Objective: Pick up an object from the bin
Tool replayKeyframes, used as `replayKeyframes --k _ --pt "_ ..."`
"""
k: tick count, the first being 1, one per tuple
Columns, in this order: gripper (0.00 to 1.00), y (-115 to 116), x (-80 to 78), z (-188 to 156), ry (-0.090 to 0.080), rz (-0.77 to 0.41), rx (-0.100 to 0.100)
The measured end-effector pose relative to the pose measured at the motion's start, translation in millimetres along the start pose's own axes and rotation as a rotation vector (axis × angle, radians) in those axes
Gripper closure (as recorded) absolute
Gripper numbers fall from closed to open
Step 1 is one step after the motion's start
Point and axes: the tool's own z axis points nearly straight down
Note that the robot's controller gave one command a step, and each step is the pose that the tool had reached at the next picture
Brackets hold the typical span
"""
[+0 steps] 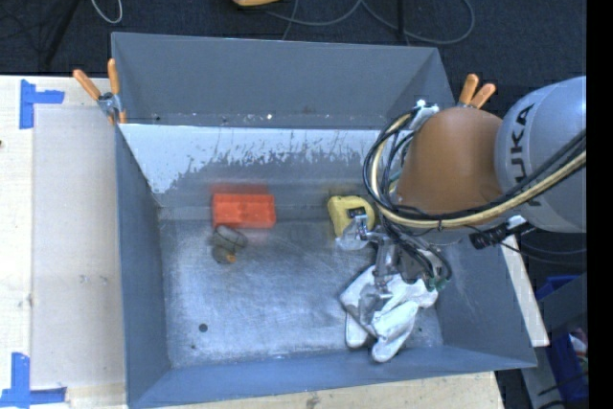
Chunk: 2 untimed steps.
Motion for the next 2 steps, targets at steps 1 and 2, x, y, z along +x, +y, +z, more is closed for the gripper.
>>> replayKeyframes --k 1,2 --pt "1.0 -49.4 27.2 67.9 -0.006 -0.279 -0.001" --pt "1.0 -49.4 27.1 67.9 -0.006 -0.279 -0.001"
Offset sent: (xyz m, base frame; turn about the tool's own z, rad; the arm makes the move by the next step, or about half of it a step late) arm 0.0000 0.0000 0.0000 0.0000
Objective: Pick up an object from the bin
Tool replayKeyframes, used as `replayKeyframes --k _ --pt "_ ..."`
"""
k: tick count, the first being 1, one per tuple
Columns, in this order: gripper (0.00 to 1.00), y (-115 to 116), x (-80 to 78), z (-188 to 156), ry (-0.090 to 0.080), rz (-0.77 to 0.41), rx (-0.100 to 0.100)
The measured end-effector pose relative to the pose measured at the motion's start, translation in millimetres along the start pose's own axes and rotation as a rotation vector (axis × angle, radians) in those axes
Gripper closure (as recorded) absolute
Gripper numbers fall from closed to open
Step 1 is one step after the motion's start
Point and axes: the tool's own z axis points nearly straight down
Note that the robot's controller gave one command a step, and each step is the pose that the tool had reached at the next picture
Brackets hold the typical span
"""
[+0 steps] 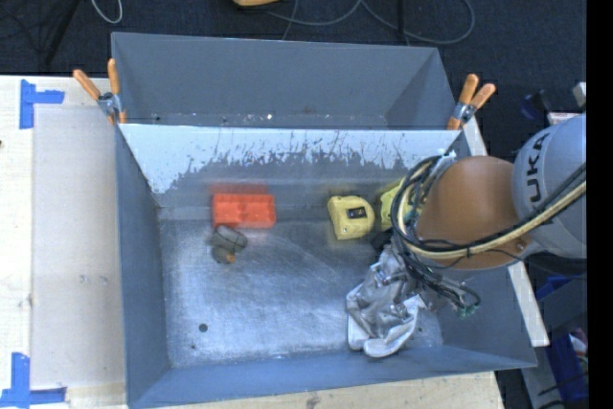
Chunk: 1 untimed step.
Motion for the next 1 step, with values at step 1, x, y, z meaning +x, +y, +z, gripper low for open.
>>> replayKeyframes --k 1 --pt "1.0 1.4 -19.4 1.7 0.026 -0.139 -0.002"
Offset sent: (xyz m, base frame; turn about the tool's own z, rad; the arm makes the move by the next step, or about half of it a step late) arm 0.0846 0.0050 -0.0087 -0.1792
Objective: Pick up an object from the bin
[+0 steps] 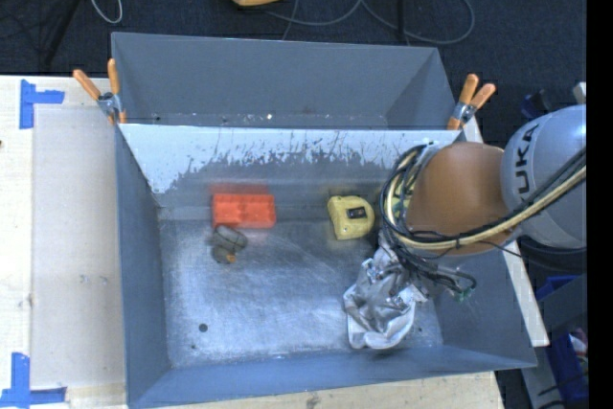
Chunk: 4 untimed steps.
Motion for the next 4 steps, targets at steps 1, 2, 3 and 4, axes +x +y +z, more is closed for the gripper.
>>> replayKeyframes --k 1,2,3,4 --pt "1.0 -9.6 -27.8 0.9 0.007 -0.23 -0.01" --pt "1.0 -12.3 -43.4 0.8 0.019 -0.146 -0.007" --pt "1.0 0.5 -16.0 -3.0 -0.048 -0.266 0.027" --pt "1.0 0.5 -16.0 -3.0 -0.048 -0.266 0.027"
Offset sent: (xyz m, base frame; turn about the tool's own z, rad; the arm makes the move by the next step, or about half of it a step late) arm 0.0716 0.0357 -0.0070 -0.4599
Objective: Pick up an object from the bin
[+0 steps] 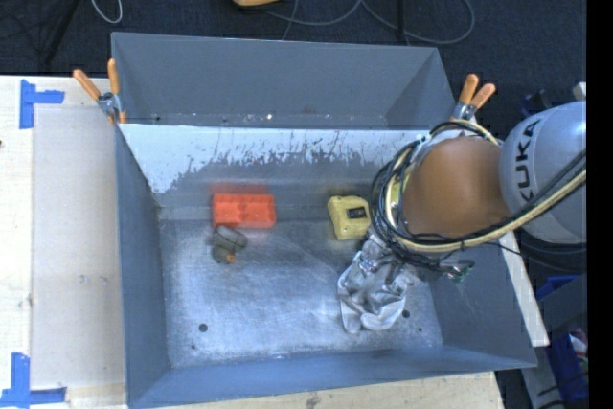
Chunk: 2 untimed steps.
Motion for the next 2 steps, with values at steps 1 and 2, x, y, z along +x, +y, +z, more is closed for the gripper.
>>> replayKeyframes --k 1,2 --pt "1.0 0.9 0.1 -0.2 -0.001 -0.003 0.002" --pt "1.0 -0.8 -1.2 0.2 0.004 0.013 -0.003"
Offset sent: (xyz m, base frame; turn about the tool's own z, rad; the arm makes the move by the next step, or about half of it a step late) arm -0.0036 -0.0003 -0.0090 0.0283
